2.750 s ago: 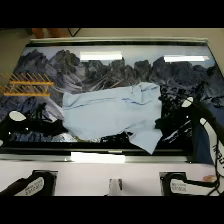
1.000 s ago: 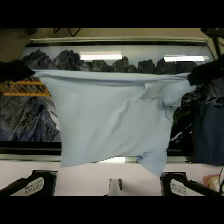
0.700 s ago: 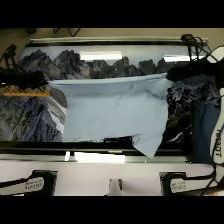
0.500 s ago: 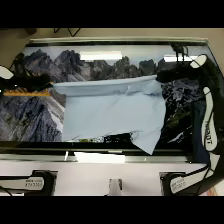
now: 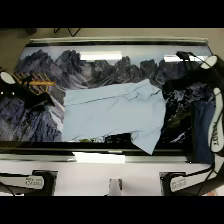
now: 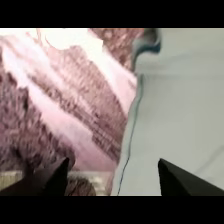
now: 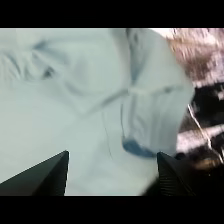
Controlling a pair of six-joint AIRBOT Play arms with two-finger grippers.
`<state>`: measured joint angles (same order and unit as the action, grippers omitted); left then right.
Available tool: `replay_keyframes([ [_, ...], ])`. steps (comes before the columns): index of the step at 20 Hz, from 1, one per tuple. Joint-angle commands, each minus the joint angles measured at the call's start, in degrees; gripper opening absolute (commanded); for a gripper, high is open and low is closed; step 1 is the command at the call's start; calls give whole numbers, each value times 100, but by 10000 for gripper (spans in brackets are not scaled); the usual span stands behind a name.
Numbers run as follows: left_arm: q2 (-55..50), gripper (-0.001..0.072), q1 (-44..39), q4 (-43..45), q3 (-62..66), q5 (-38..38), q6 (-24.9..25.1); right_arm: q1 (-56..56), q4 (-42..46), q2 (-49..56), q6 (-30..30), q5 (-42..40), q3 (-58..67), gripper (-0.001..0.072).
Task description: Fold the shirts.
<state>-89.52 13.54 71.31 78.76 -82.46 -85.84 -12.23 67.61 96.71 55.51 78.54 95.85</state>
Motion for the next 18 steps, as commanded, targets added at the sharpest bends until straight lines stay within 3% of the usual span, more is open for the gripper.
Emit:
replay_keyframes([
  [1,560,652,378,203,-1241,-658,175,-752,461,-651,-411,1582,-852,528],
  [3,916,647,404,-225,-2337,-195,437,-911,446,-1279,-435,1141,-1888,476],
  [6,1054,602,382,-955,-3416,323,704,-898,426,-1899,-562,693,-2870,478],
  [14,938,593,-229,-1443,-3740,994,715,-898,466,-2081,-608,706,-3112,478],
  [15,938,511,-334,-1440,-3740,1078,669,-898,470,-2083,-608,706,-3150,478],
  [17,938,143,-433,-1440,-3738,1202,651,-898,378,-2083,-608,660,-3418,483],
  [18,940,37,-426,-1440,-3733,1222,649,-898,269,-2081,-634,573,-3615,484],
])
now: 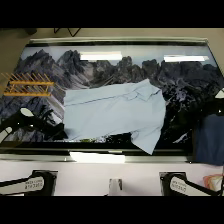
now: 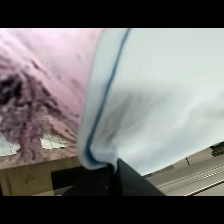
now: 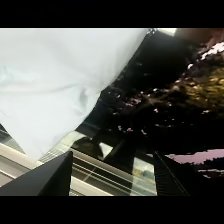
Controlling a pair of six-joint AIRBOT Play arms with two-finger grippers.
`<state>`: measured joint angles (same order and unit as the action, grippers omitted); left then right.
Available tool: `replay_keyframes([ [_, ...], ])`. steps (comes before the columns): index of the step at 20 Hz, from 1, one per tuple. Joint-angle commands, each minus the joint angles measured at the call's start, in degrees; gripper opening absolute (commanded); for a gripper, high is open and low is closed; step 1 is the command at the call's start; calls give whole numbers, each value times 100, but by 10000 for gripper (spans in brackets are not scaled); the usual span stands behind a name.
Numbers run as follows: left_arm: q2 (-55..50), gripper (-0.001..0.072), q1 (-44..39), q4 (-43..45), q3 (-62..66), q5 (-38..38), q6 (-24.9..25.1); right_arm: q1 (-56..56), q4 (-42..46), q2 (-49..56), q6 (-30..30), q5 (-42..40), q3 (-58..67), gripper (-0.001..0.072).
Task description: Fold the shirts.
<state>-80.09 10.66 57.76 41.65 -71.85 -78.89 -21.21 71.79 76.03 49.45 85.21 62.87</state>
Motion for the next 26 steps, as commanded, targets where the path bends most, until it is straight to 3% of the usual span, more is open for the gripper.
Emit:
replay_keyframes([
  [1,0,36,-131,-85,-22,181,-42,0,-282,-13,-114,-280,-562,484],
  [7,227,35,-136,-85,-22,177,-66,15,-1119,275,-470,-1486,-1322,430],
  [11,483,35,-138,-85,-22,70,-85,273,-1126,660,-175,-2177,-1322,413],
  [12,533,34,-138,-87,-22,31,-85,367,-1193,741,-111,-2378,-1322,340],
  [14,636,35,-138,-85,-22,-20,-85,638,-1300,833,-111,-2612,-1322,297],
  [16,763,34,-138,-85,0,-63,-85,922,-1296,831,-122,-2697,-1307,30],
  [18,988,33,-125,-59,267,-55,-81,973,-1357,595,-372,-2662,-1163,26],
  [21,1628,31,-50,26,1545,39,-83,957,-1252,-422,-911,-2660,-367,25],
  [23,2140,31,11,26,3082,308,-83,957,-1250,-1309,-1285,-2702,678,25],
  [26,2732,32,15,72,5989,1226,-81,957,-758,-2656,-1322,-3370,2603,26],
])
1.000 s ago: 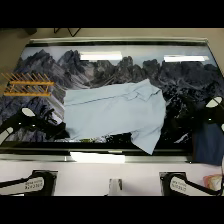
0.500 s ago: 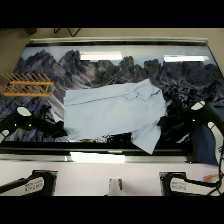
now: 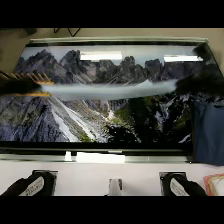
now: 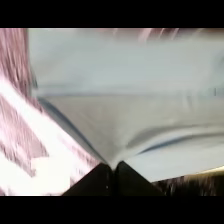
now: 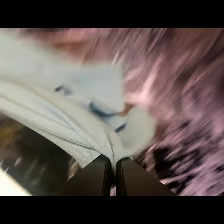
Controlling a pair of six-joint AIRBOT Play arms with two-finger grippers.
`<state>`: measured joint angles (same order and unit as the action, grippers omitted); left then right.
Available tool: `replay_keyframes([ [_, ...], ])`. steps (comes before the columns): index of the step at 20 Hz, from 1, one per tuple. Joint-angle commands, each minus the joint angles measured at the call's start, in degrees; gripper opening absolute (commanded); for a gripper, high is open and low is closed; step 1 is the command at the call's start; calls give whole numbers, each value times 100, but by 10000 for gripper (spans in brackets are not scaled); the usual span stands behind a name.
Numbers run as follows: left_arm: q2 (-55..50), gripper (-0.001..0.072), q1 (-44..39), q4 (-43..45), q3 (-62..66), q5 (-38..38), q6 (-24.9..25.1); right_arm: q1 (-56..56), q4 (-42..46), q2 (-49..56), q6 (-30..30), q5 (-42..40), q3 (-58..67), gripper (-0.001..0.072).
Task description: Fold the shirts.
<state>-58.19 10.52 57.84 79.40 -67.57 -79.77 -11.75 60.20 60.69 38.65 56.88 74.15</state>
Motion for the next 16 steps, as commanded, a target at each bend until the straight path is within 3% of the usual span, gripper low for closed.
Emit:
replay_keyframes([
  [1,654,32,28,179,3047,1145,4,11,721,-1502,-142,-796,1967,26],
  [3,804,32,28,415,4402,1353,0,11,1451,-2157,566,-1003,2625,26],
  [6,1283,32,28,431,4444,1220,-400,11,1996,-2726,1222,-350,2852,26],
  [10,1609,32,28,431,3792,852,-448,11,2063,-2767,1241,448,2852,26],
  [16,1093,32,28,435,3792,-190,-424,11,2094,-2337,1397,1097,2850,26],
])
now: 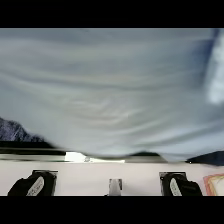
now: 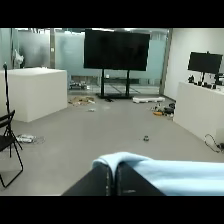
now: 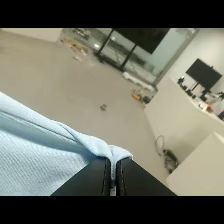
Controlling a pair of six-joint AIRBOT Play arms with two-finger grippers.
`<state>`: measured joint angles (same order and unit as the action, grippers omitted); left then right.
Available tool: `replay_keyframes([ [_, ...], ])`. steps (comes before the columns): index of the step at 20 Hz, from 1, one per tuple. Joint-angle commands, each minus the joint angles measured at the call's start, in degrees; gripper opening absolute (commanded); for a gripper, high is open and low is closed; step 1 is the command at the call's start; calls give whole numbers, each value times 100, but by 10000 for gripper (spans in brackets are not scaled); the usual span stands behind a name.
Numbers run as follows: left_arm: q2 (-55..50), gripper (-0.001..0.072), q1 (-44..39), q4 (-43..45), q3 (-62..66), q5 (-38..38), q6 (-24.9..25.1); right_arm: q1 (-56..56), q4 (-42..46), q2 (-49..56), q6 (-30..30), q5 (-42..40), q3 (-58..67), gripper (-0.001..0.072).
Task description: Fold the shirts.
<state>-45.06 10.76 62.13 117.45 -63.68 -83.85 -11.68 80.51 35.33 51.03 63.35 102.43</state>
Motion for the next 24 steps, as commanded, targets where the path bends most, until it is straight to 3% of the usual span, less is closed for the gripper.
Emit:
replay_keyframes([
  [1,-444,32,4,9,-42,-911,-17,4,61,426,173,708,22,27],
  [5,-1416,32,-68,345,-964,-1952,-17,4,37,1926,177,2323,-118,27],
  [8,-2223,32,-378,1394,-2157,-1827,63,24,-44,3414,264,2949,-588,27],
  [11,-3294,32,-603,1502,-2559,-1368,59,24,-619,4760,527,2024,-704,27],
  [14,-4201,33,-638,1484,-2474,-577,-490,24,-1366,5713,686,820,-702,27],
  [16,-4614,33,-649,1462,-2376,-160,-734,131,-1453,6116,684,227,-697,27],
  [20,-5176,34,-682,1027,-2369,400,-730,350,-1386,6614,734,-896,-697,27],
  [22,-5416,34,-686,1029,-2369,498,-680,374,-1401,6714,898,-905,-697,27],
  [24,-5512,34,-673,1032,-2369,450,-387,369,-1390,6669,855,-313,-697,27],
])
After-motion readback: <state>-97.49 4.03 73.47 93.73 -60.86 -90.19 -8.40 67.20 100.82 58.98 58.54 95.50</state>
